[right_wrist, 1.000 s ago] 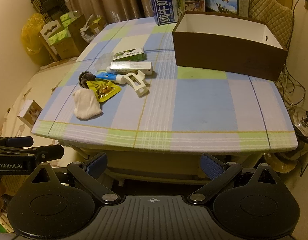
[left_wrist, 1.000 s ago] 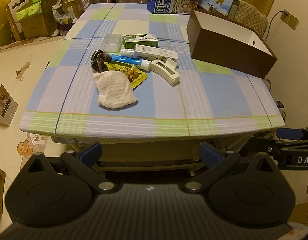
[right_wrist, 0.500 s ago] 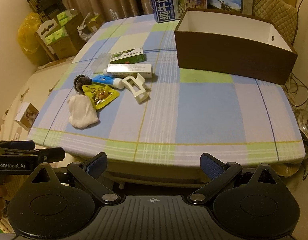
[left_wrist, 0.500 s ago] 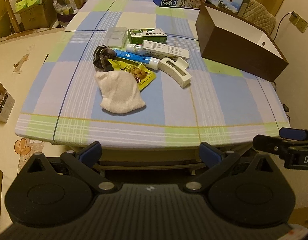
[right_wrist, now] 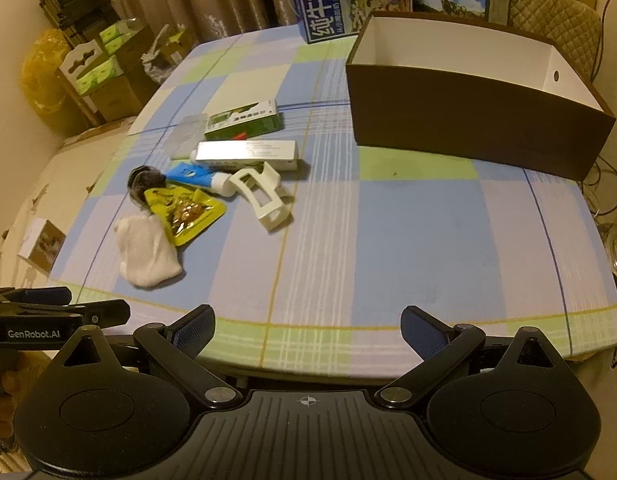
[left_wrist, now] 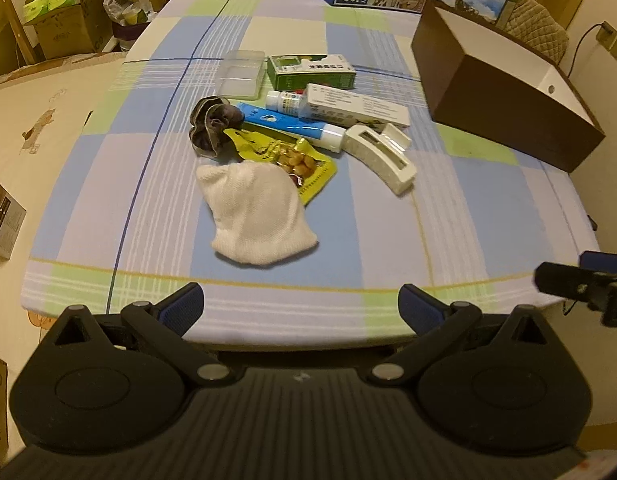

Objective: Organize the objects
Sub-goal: 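Lower the left tool onto the white towel and close on it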

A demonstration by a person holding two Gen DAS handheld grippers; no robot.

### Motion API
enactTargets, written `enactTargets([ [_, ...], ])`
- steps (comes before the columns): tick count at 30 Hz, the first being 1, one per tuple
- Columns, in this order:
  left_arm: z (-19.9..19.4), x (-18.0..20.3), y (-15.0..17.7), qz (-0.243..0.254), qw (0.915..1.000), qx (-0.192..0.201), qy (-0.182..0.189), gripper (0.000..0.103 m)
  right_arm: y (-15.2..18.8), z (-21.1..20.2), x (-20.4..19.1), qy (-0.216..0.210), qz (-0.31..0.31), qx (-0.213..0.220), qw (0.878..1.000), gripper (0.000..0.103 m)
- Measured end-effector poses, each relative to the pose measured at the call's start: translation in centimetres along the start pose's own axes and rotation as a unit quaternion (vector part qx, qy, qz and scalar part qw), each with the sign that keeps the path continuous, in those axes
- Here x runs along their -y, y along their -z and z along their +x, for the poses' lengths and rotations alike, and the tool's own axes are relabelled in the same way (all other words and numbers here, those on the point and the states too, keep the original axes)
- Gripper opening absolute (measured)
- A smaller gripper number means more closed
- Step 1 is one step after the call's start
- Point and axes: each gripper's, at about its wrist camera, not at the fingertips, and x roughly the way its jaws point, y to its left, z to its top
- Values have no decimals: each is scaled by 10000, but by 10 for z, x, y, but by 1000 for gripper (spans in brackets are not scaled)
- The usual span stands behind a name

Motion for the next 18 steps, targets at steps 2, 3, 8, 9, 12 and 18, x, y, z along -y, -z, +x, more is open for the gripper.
enactTargets([
  [2,10,-6,-4,-10,10000,-23,-48,102,-3,3,2,53,62,4,10000,97],
  [3,15,-9,-6,-28,10000,-30,-56,102,-4,5,4,82,99,-2,9999,97],
  [8,38,-23,-18,-79,9999,-2,-116,101,-10,11,13,228,310,-53,9992,97],
  [9,42,-26,-21,-87,9999,15,-137,101,-11,12,15,263,355,-62,9990,97],
  [12,55,-30,-30,-119,9999,57,-103,101,-14,14,19,348,486,-64,9982,97],
  [18,79,-32,-45,-107,9999,59,-38,97,-21,20,23,497,662,-73,9965,97],
])
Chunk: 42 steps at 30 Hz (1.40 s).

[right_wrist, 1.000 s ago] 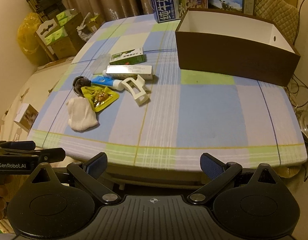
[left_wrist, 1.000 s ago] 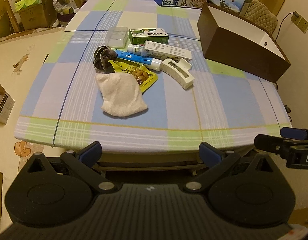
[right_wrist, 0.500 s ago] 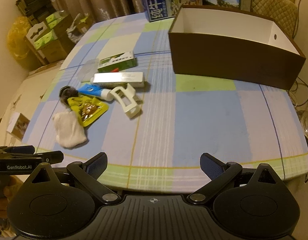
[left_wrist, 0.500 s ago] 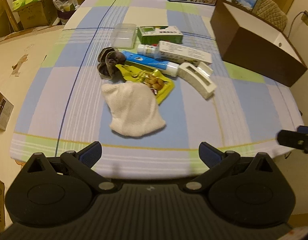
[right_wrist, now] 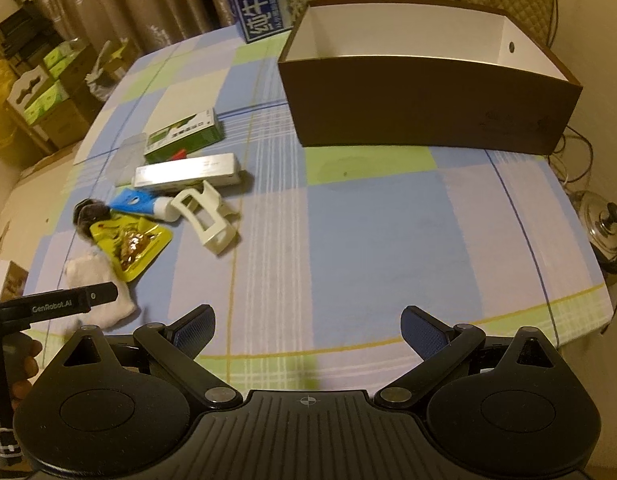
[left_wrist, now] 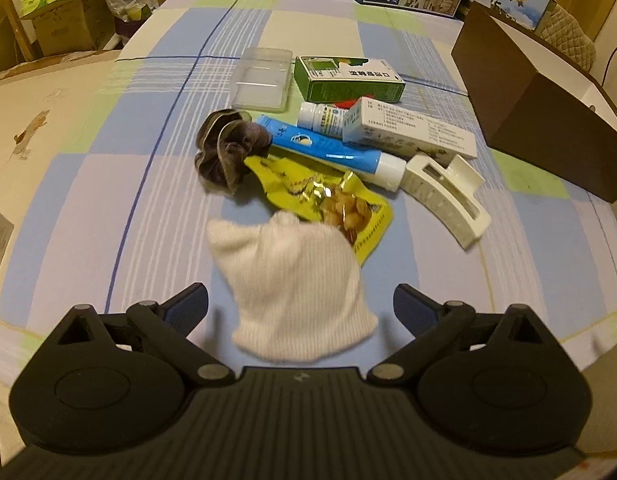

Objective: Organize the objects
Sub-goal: 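Lower the left tool onto the white towel and close on it, then grasp the white medicine box with the right tool while the left tool holds the towel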

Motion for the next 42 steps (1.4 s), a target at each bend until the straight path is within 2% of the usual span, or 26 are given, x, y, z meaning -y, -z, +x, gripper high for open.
enactTargets([
  [8,19,-7,-11,30,10000,-5,51,90,-10,12,-10,-21,-17,52,10000,97],
  [10,23,-8,-12,36,10000,-36,69,84,-13,16,-14,-34,-54,70,10000,97],
  [14,25,-11,-12,59,9998,-81,160,80,-19,23,-24,-88,-152,119,9998,97],
  [17,25,-12,-13,124,9997,-79,213,69,-22,30,-30,-127,-235,181,9995,97],
  [19,22,-14,-13,148,9995,-80,271,57,-24,34,-34,-174,-312,259,9990,97],
  [22,15,-18,-13,204,9993,-34,304,51,-27,38,-39,-235,-543,446,9972,96],
  [26,0,-26,-14,190,9993,92,320,50,-34,45,-52,-317,-1167,741,9899,90],
  [29,-13,-32,-16,106,9992,219,303,50,-41,54,-65,-368,-1742,948,9794,85],
  [32,-24,-41,-18,-69,9992,324,232,50,-48,66,-79,-521,-2414,1113,9626,77],
  [36,-36,-58,-18,-458,9978,471,17,50,-55,88,-99,-666,-3347,1226,9319,70],
  [42,-48,-84,-14,-1184,9902,598,-428,50,-70,131,-119,-889,-4410,1025,8872,63],
])
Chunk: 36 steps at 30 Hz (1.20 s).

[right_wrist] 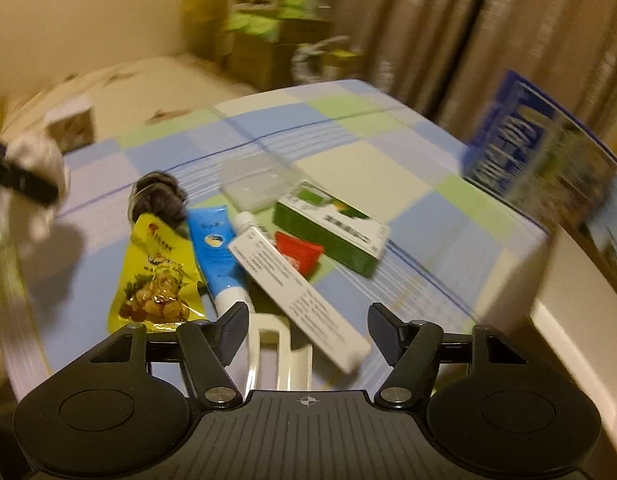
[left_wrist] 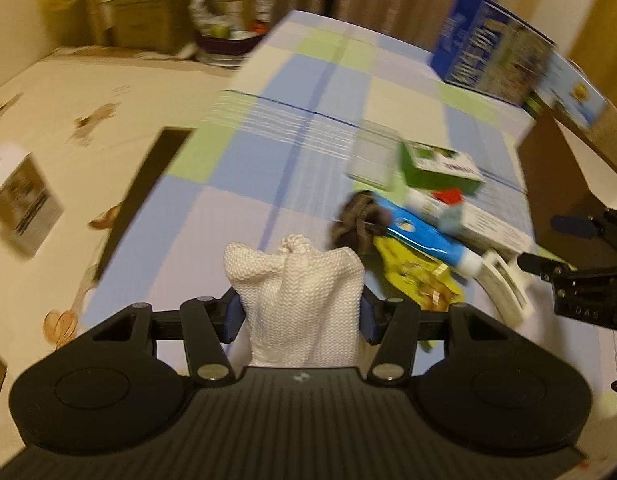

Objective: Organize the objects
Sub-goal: 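Grasp the white medicine box with the right tool while the left tool holds the towel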

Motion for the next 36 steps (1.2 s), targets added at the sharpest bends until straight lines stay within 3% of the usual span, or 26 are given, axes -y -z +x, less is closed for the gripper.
enactTargets([
  [11,-14,-14,17,-878,9930,34,-791,50,-7,50,11,-616,-1168,-246,9909,40],
  [20,-20,-1,24,-1112,9880,50,-1066,50,-3,59,20,-1011,-1734,27,9796,23],
  [28,-18,22,23,-1042,9891,66,-1035,50,2,32,40,-985,-1367,289,9853,22],
  [36,-17,58,16,-778,9937,125,-792,50,7,-4,68,-1012,-386,365,9934,22],
])
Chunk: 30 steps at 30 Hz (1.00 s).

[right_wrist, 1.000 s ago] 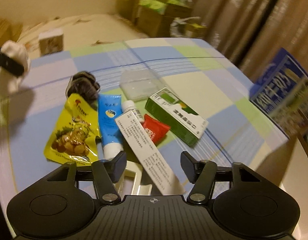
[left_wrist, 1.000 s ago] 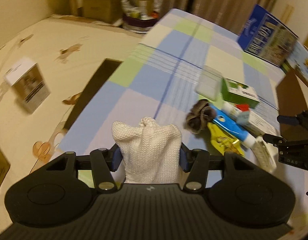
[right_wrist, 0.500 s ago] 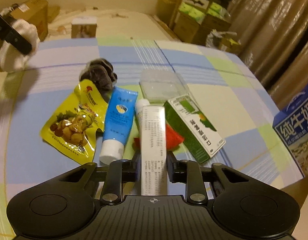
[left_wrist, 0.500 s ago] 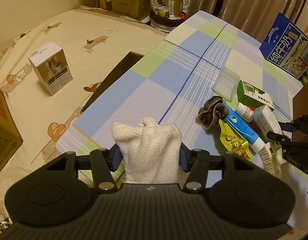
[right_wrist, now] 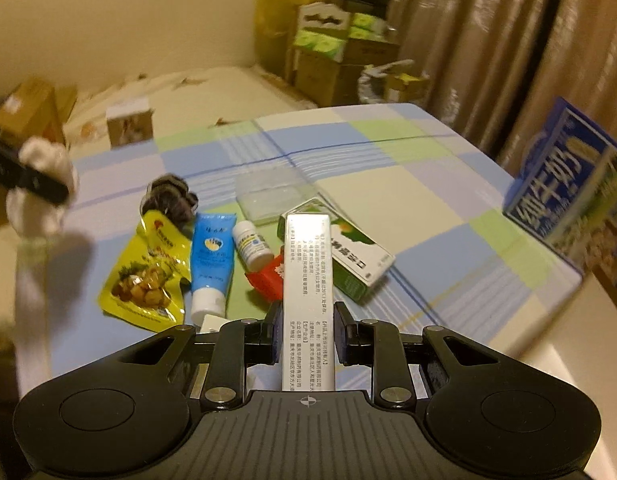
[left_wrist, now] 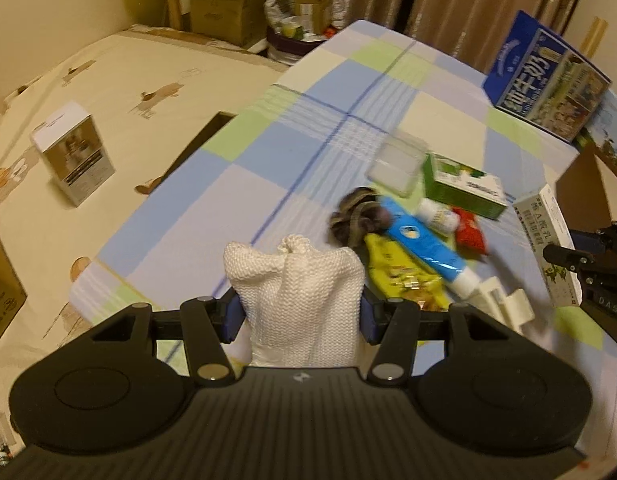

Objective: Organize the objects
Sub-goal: 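Grasp the white medicine box with the right tool while the left tool holds the towel, then carry the towel and white box over the brown storage box with both tools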

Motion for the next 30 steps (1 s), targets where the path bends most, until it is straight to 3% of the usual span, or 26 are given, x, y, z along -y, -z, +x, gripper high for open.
enactTargets([
  [6,-7,45,-5,419,9984,87,369,50,9,-40,17,-105,769,133,9969,22],
  [13,-15,113,-13,1049,9897,244,946,50,23,-95,43,156,1585,350,9866,22],
  [18,-14,174,-20,1625,9757,326,1436,50,39,-141,77,639,2241,485,9713,22],
  [26,-3,277,-17,2379,9454,422,2186,50,74,-205,138,1731,3135,598,9318,22],
  [30,1,319,-20,2582,9351,437,2389,50,92,-226,162,2117,3398,608,9144,22],
])
